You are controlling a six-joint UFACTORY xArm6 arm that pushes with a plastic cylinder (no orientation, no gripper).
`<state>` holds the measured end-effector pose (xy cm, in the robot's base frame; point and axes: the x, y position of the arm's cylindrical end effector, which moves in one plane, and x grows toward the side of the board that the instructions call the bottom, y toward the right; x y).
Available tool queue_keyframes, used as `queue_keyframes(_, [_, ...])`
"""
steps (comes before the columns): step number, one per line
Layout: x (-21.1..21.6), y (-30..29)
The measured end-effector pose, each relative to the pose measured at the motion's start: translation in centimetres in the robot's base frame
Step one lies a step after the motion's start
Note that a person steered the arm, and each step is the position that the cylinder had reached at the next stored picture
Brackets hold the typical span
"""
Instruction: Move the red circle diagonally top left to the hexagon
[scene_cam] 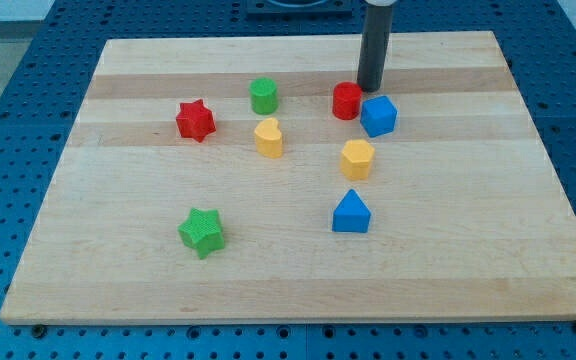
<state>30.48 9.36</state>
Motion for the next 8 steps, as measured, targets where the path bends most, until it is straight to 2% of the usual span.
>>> queue_keyframes(2, [2.3, 0.0])
queue_keyframes(5, [2.3, -2.3])
queue_keyframes(6, [-2.1, -4.4])
queue_keyframes(7, [-4.8, -9.8])
queue_keyframes(8, [-5.1, -17.6])
